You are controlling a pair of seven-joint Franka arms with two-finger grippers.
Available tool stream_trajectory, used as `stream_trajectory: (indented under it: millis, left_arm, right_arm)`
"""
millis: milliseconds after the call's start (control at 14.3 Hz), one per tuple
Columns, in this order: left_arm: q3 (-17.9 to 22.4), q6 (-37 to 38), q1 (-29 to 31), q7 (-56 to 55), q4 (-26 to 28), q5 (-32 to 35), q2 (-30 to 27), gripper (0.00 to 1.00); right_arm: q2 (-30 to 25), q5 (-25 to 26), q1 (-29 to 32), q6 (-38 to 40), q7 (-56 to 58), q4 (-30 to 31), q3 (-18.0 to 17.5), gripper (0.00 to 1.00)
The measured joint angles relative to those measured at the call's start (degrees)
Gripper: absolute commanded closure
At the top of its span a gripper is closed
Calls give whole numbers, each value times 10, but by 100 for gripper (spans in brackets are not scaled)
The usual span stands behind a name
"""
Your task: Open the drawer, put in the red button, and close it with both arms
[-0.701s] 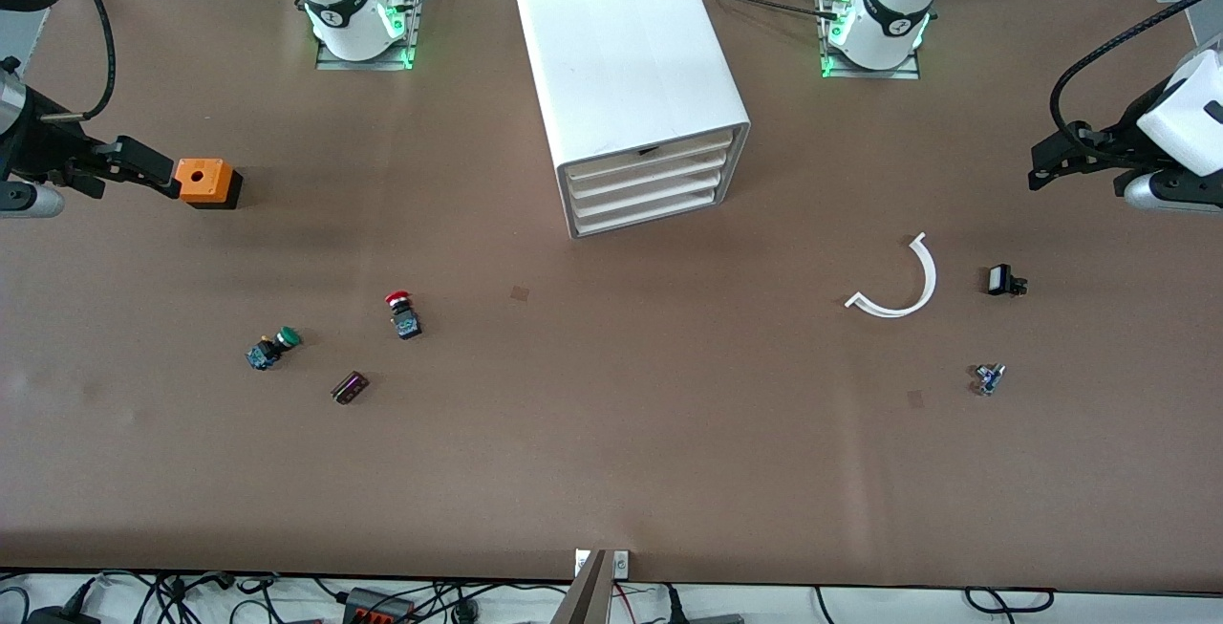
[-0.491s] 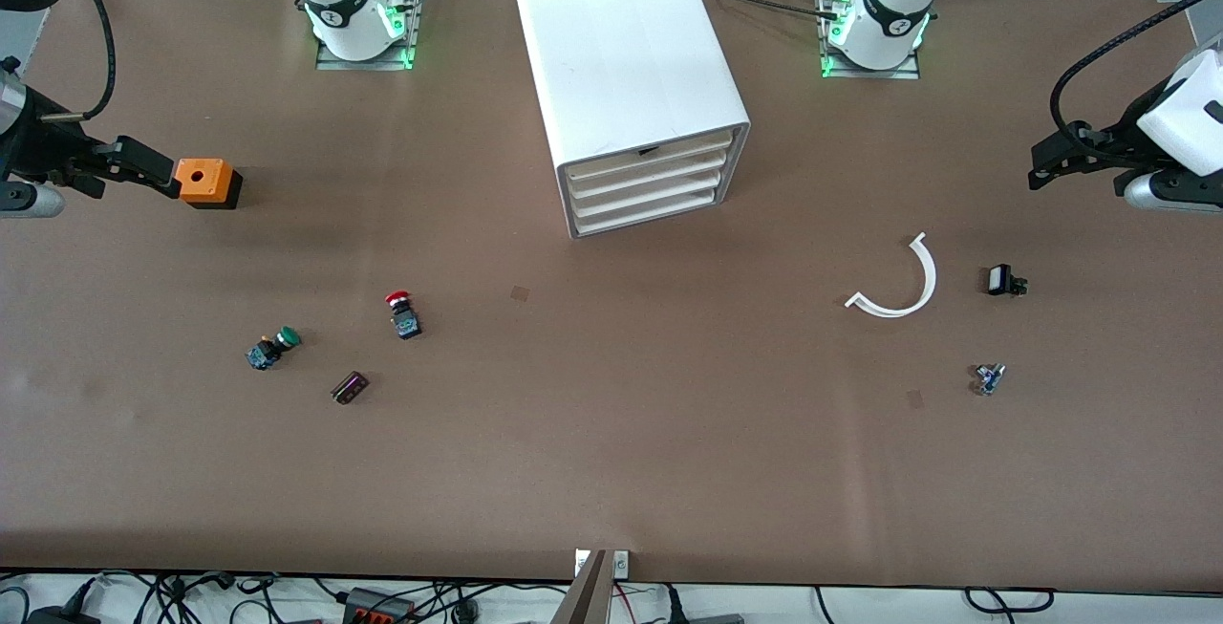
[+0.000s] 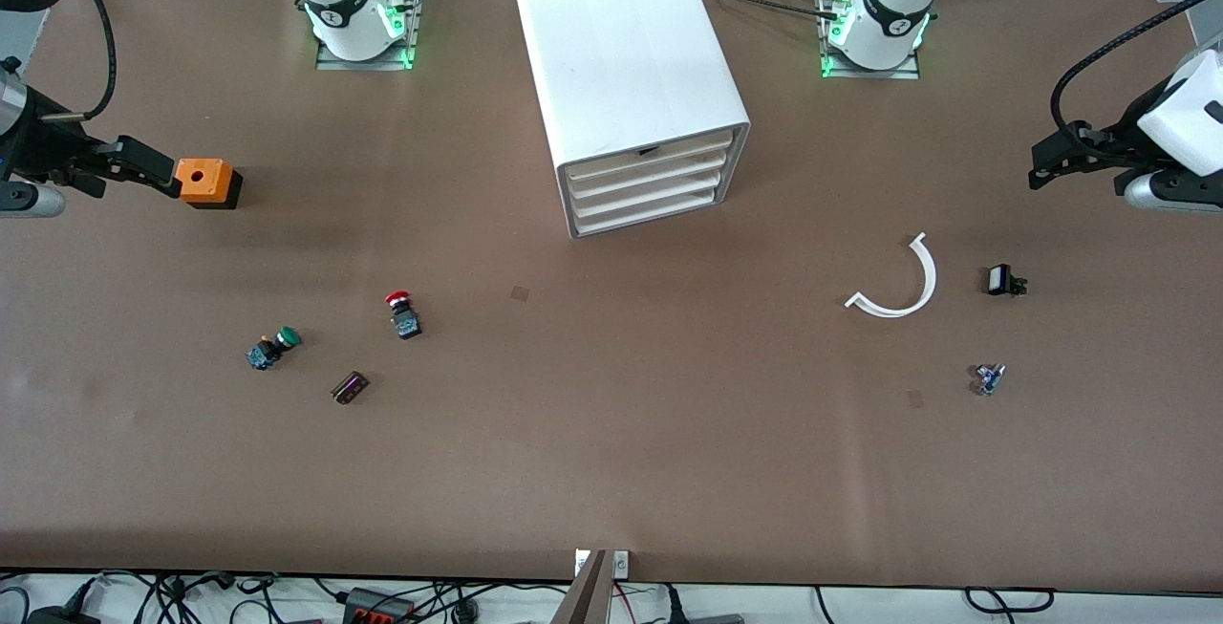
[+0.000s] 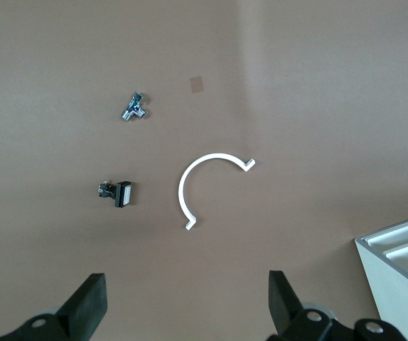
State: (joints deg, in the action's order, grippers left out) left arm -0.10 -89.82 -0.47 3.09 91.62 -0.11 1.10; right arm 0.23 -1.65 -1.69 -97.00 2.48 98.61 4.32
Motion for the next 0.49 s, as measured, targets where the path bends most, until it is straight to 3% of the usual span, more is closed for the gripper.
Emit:
stream_trajectory:
  millis: [491]
  left_arm:
    - [-2, 140, -4, 2, 0, -1, 7, 0]
  right_arm:
    - [43, 0, -3, -7, 0, 6, -5, 0]
